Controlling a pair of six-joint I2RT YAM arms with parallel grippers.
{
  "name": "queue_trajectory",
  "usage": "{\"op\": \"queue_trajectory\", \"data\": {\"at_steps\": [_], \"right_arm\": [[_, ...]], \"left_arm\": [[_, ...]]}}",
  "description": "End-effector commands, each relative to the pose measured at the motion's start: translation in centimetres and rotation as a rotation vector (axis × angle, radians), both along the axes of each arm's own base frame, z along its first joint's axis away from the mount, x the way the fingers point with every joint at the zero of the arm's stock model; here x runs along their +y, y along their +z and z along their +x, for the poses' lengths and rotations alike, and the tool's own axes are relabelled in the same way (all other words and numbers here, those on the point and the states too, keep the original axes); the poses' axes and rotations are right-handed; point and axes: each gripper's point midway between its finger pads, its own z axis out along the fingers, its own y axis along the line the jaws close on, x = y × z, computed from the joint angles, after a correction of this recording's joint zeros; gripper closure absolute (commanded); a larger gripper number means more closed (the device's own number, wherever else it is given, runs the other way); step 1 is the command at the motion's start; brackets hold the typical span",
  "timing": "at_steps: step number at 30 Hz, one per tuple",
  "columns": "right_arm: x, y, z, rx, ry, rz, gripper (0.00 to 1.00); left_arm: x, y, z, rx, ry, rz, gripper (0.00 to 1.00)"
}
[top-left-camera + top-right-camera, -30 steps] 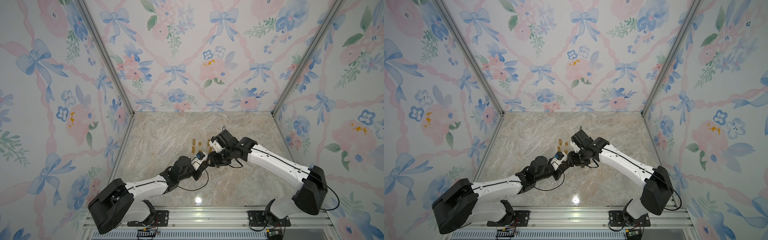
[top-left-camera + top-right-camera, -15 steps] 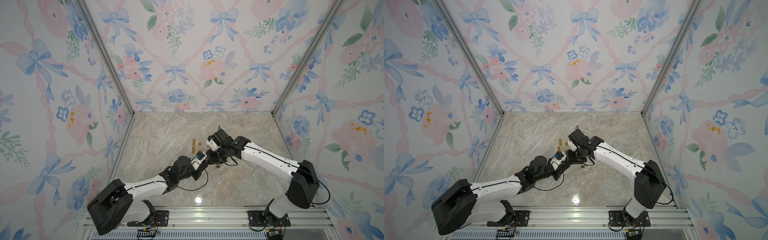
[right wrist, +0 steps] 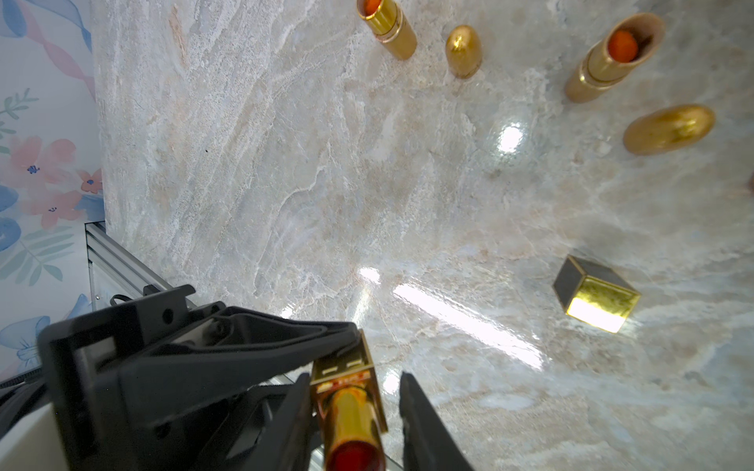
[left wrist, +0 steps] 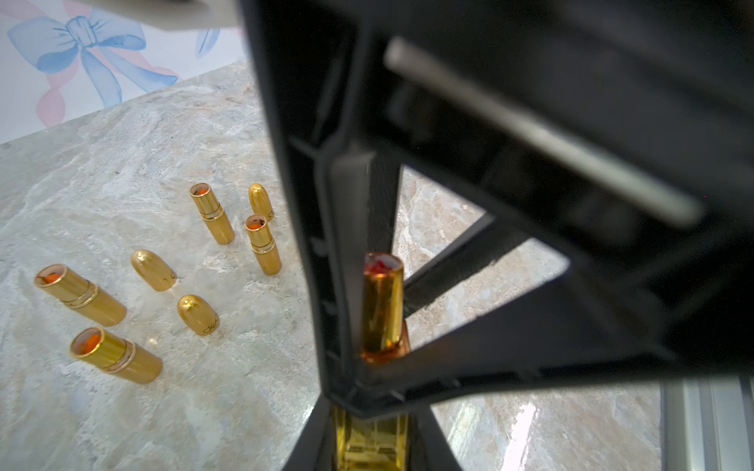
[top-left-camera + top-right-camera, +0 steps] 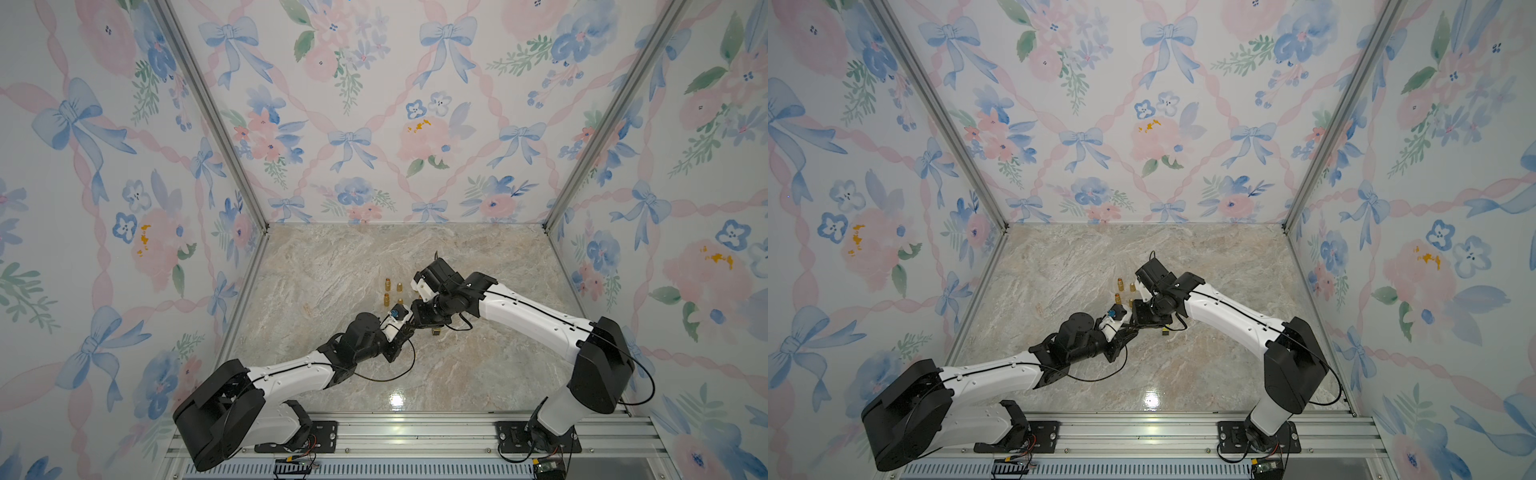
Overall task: Open the lipstick cap
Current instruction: Place the lipstick at the center of the board.
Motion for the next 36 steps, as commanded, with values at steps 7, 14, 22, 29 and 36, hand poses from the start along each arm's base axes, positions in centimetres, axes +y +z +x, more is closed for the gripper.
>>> {"op": "queue_trajectory", "data": {"at_steps": [7,14,22,29,36], "right_arm": [[0.9,-1.6,-0.6,0.067,-0.033,0.029,0.68],[0.2,-1.3,0.0,0.022,-0.035,-0.010,0.74],[-0.9,-0.4,0.6,-0.050,-0.039,-0.051,0.77],[-1.4,-0.2,1.2,-0.066,-0.053,-0.058,0.80],[-2.7,-0.1,1.7,-0.096,-0.080,-0.092,0.81]], "left_arm": [[-0.8,3.7,0.0,-0.096,-0.029,-0.101,1.00],[-1.1,3.6,0.4,-0.097,-0.027,-0.104,1.00],[-1.0,3.5,0.8,-0.097,-0.005,-0.095,0.96],[-1.7,3.3,1.6,-0.084,-0.002,-0.089,0.87],[-2.1,2.9,2.1,-0.078,0.002,-0.080,0.76]]}}
